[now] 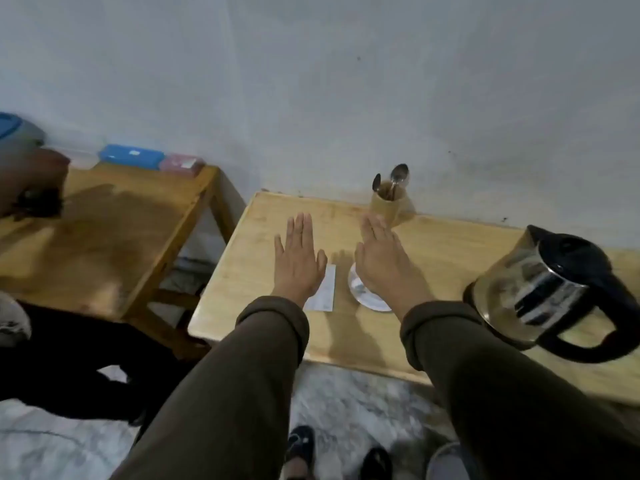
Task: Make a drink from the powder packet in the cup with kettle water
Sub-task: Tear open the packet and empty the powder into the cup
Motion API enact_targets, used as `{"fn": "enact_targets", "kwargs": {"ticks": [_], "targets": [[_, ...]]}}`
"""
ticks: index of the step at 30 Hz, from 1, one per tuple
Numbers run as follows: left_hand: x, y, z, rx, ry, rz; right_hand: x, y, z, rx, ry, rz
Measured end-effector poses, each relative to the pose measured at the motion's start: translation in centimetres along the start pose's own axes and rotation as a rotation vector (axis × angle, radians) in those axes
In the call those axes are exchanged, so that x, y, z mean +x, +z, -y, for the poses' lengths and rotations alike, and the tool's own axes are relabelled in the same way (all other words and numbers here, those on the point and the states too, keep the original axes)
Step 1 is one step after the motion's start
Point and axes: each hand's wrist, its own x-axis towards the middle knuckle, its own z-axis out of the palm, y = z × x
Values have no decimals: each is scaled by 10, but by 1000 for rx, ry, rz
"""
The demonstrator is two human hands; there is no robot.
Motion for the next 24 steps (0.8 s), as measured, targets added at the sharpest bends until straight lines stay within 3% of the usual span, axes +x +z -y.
{"fn": "enact_targets", "kwargs": {"ticks": [6, 11, 24], "targets": [[-6, 52, 32, 18, -156, 331, 13, 48, 19, 67, 22, 282], [5, 82, 49, 66, -126, 450, 38, 87, 28, 51, 59, 385], [23, 100, 69, -139, -144, 316, 81, 138, 23, -29, 212, 439]]}}
